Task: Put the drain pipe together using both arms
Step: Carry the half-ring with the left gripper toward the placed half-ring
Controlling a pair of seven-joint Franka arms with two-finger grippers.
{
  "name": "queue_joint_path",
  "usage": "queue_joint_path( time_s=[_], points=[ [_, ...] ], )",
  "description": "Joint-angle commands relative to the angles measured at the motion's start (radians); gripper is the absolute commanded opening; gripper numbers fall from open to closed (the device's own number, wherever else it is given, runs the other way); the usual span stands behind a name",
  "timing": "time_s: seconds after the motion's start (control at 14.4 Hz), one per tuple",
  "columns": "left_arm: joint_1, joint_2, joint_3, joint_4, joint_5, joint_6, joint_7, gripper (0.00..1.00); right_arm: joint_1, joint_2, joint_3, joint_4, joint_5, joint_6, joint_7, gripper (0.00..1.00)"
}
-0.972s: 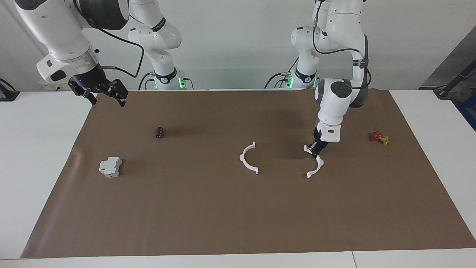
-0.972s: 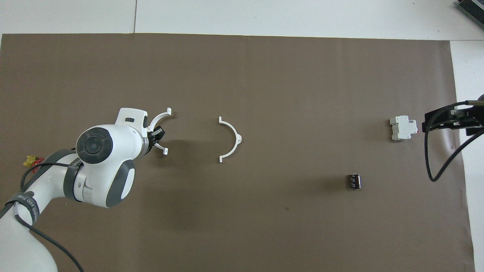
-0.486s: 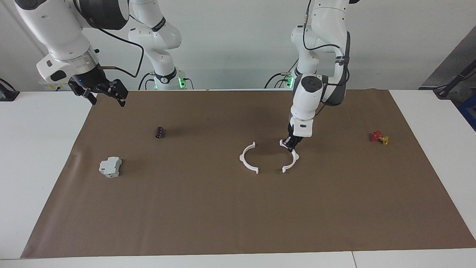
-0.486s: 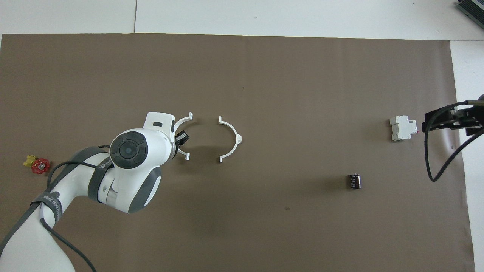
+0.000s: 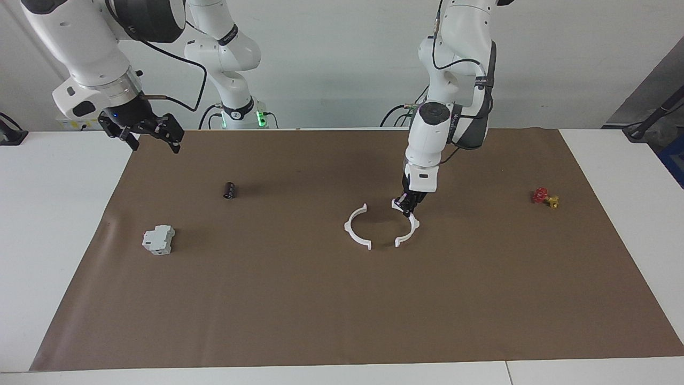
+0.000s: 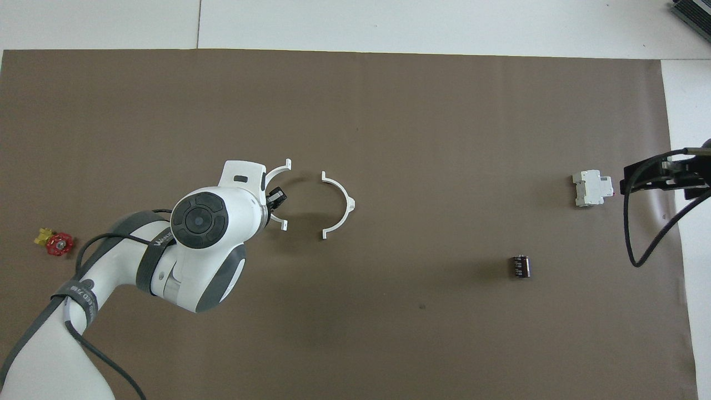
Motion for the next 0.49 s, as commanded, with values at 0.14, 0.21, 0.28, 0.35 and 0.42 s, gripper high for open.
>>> queue_joint_path(
  time_s=[0.14, 0.21, 0.28, 0.35, 0.42],
  points=[
    [-0.029, 0.061, 0.014, 0.024, 0.047, -0.013, -0.036, 0.00, -0.007, -0.026, 0.005, -0.026, 0.012, -0.006, 0.008, 1.00],
    [-0.038, 0.066, 0.014, 0.024, 0.047, -0.009, -0.036, 0.00, -0.007, -0.026, 0.005, -0.026, 0.011, -0.006, 0.010, 1.00],
    [-0.045, 0.066, 0.012, 0.024, 0.047, -0.009, -0.042, 0.00, -0.007, -0.026, 0.005, -0.026, 0.011, -0.006, 0.008, 1.00],
    [-0.052, 0.066, 0.012, 0.024, 0.047, -0.009, -0.054, 0.00, -0.007, -0.026, 0.005, -0.026, 0.011, -0.006, 0.010, 1.00],
    [-0.061, 0.066, 0.012, 0.026, 0.047, -0.007, -0.065, 0.00, -0.007, -0.026, 0.005, -0.026, 0.011, -0.006, 0.010, 1.00]
  ],
)
